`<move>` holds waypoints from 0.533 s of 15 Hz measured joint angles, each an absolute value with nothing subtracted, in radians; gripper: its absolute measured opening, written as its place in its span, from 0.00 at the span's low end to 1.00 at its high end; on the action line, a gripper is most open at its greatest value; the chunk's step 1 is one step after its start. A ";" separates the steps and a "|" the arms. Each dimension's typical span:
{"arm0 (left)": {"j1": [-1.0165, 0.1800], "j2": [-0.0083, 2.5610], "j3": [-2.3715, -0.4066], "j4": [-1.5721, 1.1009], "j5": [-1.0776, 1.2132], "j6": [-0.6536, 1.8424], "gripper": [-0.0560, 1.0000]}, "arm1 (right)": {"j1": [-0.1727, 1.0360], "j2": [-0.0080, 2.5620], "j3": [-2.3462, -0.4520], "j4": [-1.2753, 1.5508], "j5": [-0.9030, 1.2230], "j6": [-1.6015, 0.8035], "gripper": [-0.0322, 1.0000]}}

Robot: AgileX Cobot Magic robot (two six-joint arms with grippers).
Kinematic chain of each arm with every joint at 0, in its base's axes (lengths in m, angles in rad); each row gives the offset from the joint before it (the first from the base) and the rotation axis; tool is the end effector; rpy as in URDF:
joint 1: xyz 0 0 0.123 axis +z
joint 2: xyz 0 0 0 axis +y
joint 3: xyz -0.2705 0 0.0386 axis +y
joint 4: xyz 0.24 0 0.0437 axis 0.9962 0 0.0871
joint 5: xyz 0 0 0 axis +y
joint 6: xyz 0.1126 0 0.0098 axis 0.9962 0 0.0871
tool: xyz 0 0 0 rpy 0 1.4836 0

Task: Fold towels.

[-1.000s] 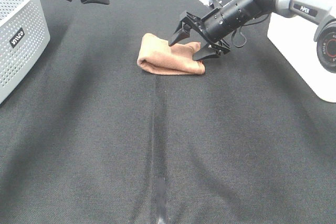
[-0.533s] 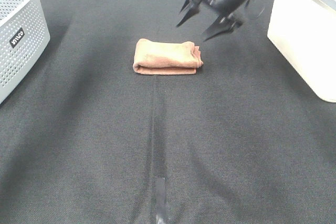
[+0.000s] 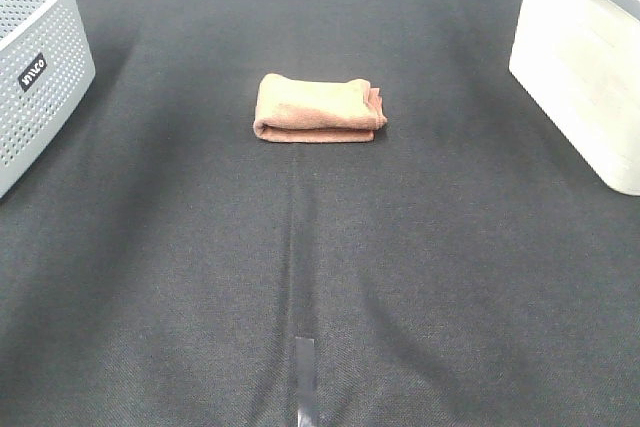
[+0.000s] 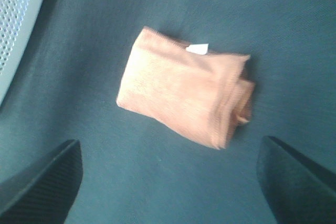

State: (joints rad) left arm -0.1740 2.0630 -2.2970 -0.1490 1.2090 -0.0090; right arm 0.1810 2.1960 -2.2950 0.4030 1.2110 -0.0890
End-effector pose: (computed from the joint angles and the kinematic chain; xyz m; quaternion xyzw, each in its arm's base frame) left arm 0.4465 -0.0944 0.3547 0.0759 0.9366 -0.1046 0.3258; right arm 0.4659 0.1274 0.2987 -0.1098 0.9372 0.2113 0.2547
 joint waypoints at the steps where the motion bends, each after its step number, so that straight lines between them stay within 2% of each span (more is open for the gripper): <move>1: -0.174 2.063 -2.297 -0.149 1.209 -0.009 0.66 | 0.181 2.196 -2.295 0.403 1.211 -0.089 0.85; 4: -0.174 1.856 -2.148 -0.122 1.210 -0.013 0.66 | 0.181 1.953 -2.027 0.309 1.211 -0.089 0.85; 8: -0.174 1.542 -1.746 -0.100 1.211 -0.015 0.66 | 0.181 1.638 -1.634 0.248 1.211 -0.099 0.85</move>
